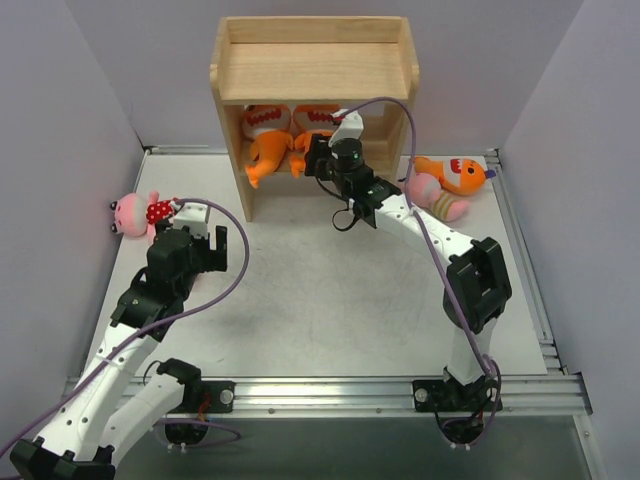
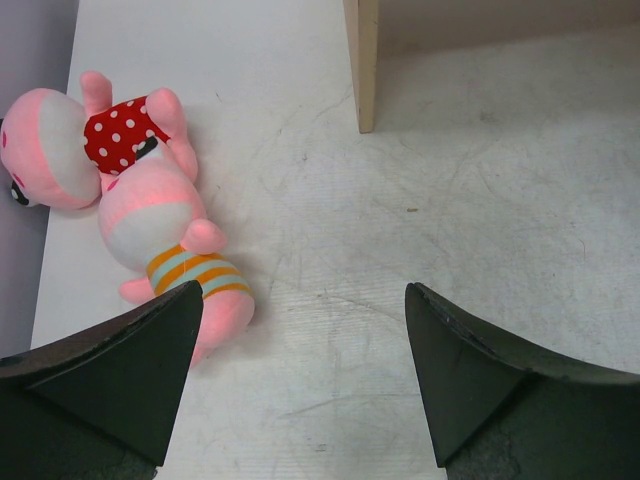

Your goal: Place and organize the stuffed toys onto the shelf

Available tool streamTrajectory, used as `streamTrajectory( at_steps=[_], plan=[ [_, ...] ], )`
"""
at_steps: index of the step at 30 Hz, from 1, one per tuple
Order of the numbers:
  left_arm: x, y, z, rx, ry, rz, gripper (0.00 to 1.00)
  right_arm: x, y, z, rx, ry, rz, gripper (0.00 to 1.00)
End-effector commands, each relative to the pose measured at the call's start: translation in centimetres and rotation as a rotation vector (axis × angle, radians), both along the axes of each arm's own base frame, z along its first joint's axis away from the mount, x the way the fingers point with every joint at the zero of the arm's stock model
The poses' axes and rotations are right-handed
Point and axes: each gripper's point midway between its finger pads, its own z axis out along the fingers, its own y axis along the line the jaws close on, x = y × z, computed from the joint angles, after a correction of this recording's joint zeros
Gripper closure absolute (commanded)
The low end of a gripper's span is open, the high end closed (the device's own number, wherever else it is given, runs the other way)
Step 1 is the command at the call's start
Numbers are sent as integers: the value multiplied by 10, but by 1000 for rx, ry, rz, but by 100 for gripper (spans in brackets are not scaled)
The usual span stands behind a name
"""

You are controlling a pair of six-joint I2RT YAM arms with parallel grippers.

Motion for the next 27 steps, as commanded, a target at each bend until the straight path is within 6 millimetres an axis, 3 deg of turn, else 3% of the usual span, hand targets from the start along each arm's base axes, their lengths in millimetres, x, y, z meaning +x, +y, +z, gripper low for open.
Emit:
streamTrajectory(
  at_steps=[1, 13, 19, 27],
  plan=[
    [3, -2, 11, -15, -49, -3, 9, -5, -18, 41, 43, -61, -50, 46],
    [4, -2, 11, -16, -48, -6, 9, -13, -23, 41, 47, -46, -76, 42],
    [4, -3, 10, -18, -46, -8, 9, -28, -17, 49, 76, -61, -77, 39],
    [3, -3, 11, -18, -48, -12, 9, -34, -3, 52, 125, -69, -59, 38]
  ],
)
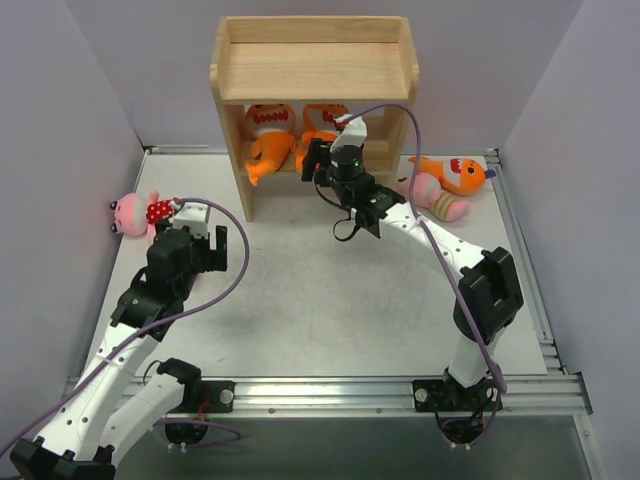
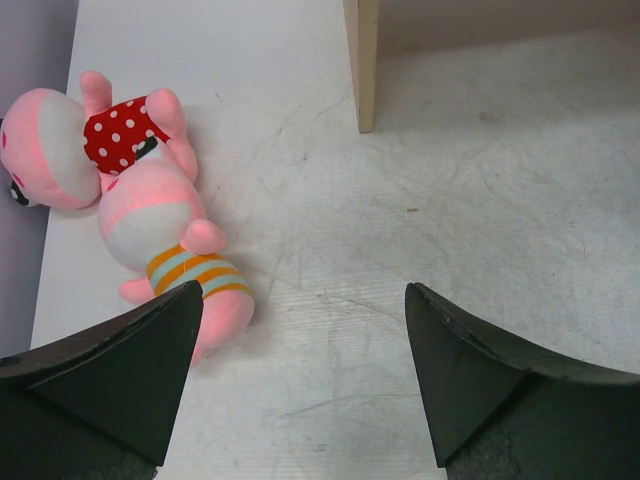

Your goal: Place and organize the stuffed toys onto the shelf

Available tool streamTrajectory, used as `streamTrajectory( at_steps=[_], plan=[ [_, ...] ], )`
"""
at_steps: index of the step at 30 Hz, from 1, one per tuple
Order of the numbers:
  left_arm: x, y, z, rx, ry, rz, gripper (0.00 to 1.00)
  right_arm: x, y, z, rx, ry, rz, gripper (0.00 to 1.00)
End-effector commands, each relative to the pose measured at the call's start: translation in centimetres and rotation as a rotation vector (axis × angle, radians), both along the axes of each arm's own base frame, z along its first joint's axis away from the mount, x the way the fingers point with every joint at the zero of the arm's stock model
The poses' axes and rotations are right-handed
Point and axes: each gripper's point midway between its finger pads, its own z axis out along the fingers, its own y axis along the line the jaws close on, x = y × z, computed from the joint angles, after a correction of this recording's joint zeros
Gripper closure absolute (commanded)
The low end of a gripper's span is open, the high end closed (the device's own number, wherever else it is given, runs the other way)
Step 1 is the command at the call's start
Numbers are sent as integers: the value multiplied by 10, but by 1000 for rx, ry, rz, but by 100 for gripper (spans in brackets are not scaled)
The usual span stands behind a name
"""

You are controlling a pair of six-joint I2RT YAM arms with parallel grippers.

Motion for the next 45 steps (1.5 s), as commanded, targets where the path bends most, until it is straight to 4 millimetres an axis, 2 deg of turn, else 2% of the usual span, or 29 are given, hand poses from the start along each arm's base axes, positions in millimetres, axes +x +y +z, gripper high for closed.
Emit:
streamTrajectory(
  at_steps=[1, 5, 7, 8, 11, 12, 14, 15, 16, 21, 35, 42, 43, 45],
  plan=[
    [4, -4, 11, -18, -47, -11, 9, -6, 2, 40, 90, -84, -20, 37],
    [3, -4, 11, -21, -50, -14, 9, -9, 15, 42, 141, -74, -21, 34],
    [3, -4, 12, -23, -52, -14, 9, -10, 16, 43, 168, -83, -45, 30],
    [3, -4, 12, -22, -53, -12, 9, -14, 23, 44, 184, -86, -40, 28],
    [3, -3, 12, -23, -54, -12, 9, -12, 24, 37, 168, -83, -84, 26],
    [2, -3, 12, -22, -53, -11, 9, -13, 28, 27, 146, -59, -95, 26],
    [2, -3, 13, -23, -56, -11, 9, -8, 23, 29, 136, -57, -142, 27],
    [2, -3, 13, -23, -56, -11, 9, -6, 22, 19, 116, -34, -157, 29],
    [2, -3, 13, -23, -57, -11, 9, -4, 21, 23, 115, -37, -169, 31],
    [1, -3, 14, -26, -61, -14, 9, 0, 25, 9, 81, -1, -176, 44],
    [0, -2, 16, -25, -67, -10, 9, 8, 49, -3, 60, 28, -101, 63],
    [-1, -2, 17, -27, -70, -11, 9, 6, 44, -7, -17, 43, -97, 99],
    [0, -2, 16, -27, -70, -11, 9, 7, 41, -3, -28, 38, -104, 100],
    [-1, -2, 17, -28, -73, -11, 9, 5, 36, -9, -79, 58, -111, 100]
  ],
)
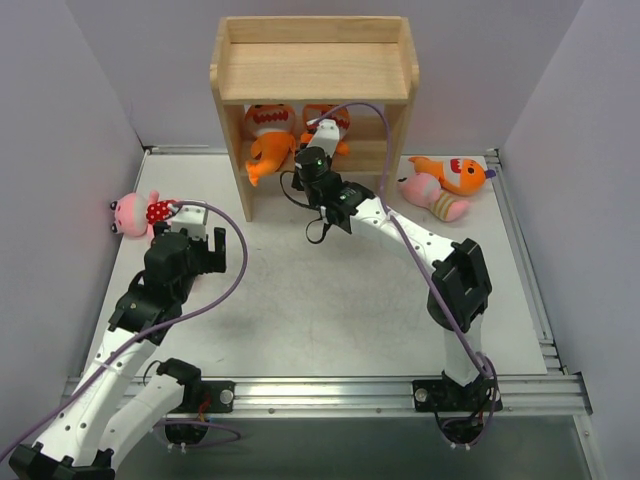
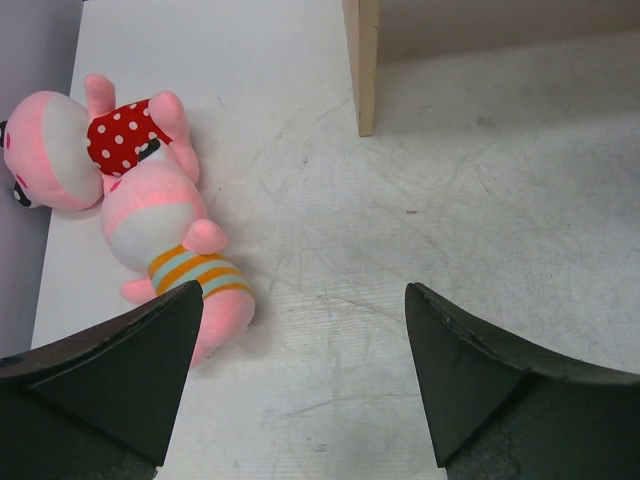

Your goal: Place and organize the stuffed toys onto the shelf

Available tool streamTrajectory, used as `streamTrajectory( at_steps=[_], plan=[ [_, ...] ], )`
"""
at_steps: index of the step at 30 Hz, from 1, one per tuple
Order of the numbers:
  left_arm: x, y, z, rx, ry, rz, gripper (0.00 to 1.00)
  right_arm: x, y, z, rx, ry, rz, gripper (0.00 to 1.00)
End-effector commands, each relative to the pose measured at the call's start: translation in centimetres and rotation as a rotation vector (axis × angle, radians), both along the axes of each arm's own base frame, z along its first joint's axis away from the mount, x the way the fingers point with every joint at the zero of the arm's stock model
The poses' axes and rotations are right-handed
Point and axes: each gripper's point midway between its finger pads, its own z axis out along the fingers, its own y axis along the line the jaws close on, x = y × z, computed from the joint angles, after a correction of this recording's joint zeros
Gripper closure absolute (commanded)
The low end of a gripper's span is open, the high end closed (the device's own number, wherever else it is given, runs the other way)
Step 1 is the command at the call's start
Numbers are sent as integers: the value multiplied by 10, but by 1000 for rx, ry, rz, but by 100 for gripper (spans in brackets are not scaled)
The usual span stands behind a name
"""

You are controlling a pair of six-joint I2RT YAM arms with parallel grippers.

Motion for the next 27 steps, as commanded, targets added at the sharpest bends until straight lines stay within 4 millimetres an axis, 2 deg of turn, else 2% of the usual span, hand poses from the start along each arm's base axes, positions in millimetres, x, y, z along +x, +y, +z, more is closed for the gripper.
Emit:
streamTrajectory(
  at_steps=[1, 8, 10, 11, 18, 20, 23, 27],
  plan=[
    [3, -3, 15, -21, -57, -11, 9, 3, -11, 12, -84, -10, -24, 100],
    [2, -3, 16, -23, -59, -12, 9, 0, -21, -8, -277, 60, 4, 100],
    [2, -3, 15, -24, -59, -12, 9, 0, -17, -11, -302, 67, 20, 100],
    [2, -3, 15, -22, -60, -11, 9, -2, -14, -19, -337, 85, 36, 100],
    [2, -3, 15, -20, -56, -13, 9, -7, -4, -31, -399, 108, 71, 100],
    [2, -3, 15, -20, -57, -13, 9, -8, -4, -30, -396, 105, 67, 100],
    [2, -3, 14, -19, -54, -13, 9, -7, -4, -25, -369, 92, 54, 91],
    [3, -3, 14, -19, -55, -11, 9, -5, -4, -15, -336, 67, 33, 85]
  ],
)
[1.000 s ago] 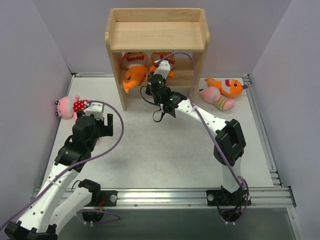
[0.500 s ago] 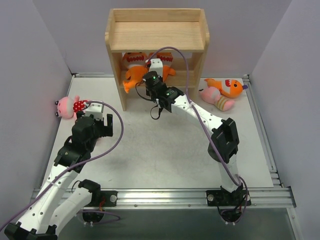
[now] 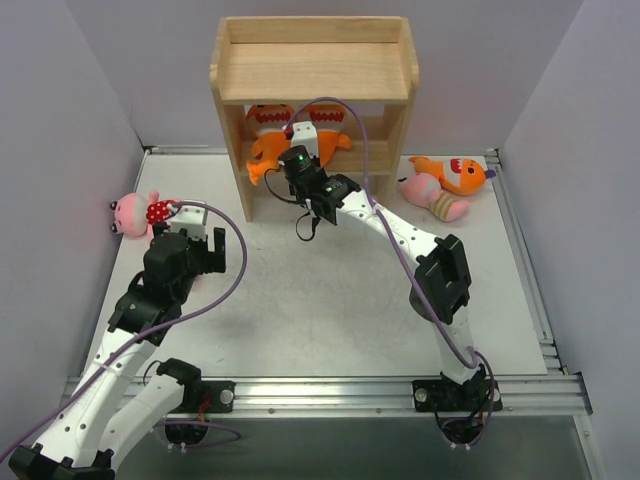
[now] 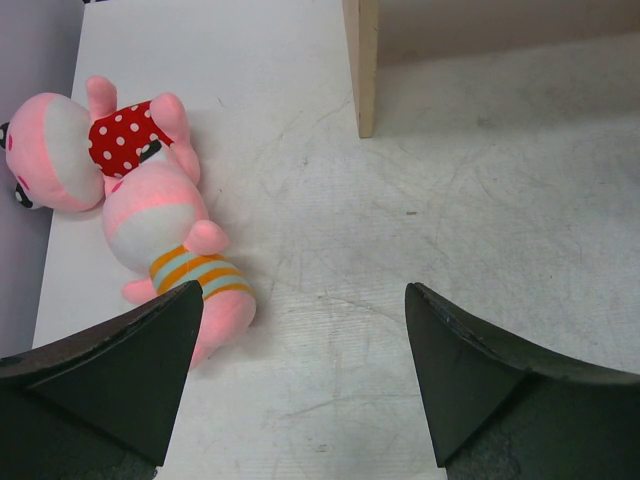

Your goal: Place and organize the stuffed toys onto the shelf

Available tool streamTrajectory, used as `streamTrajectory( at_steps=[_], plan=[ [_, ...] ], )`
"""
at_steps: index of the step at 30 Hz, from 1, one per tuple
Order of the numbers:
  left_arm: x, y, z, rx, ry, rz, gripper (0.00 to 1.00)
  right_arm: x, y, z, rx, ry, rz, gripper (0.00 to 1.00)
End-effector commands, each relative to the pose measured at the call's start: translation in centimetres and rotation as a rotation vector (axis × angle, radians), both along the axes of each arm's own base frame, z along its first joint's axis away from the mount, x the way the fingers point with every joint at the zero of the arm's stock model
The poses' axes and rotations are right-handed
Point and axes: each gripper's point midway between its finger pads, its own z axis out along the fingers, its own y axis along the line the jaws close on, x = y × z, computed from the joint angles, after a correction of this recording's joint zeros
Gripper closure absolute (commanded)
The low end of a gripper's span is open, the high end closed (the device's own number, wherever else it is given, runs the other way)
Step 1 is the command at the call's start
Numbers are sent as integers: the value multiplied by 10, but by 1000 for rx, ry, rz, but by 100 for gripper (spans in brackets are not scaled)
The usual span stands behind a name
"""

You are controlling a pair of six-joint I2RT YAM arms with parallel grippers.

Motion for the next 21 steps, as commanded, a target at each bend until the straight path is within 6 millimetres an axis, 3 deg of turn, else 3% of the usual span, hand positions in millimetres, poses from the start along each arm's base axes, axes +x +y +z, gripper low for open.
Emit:
streamTrajectory(
  at_steps=[1, 15, 21],
  plan=[
    [3, -3, 13, -19, -49, -11, 9, -1, -4, 19, 18, -39, -35, 84],
    [3, -3, 13, -20, -51, -7, 9, -2, -4, 37, 72, -78, -41, 60],
    [3, -3, 13, -20, -52, -7, 9, -5, -4, 44, 100, -88, -30, 55]
  ],
)
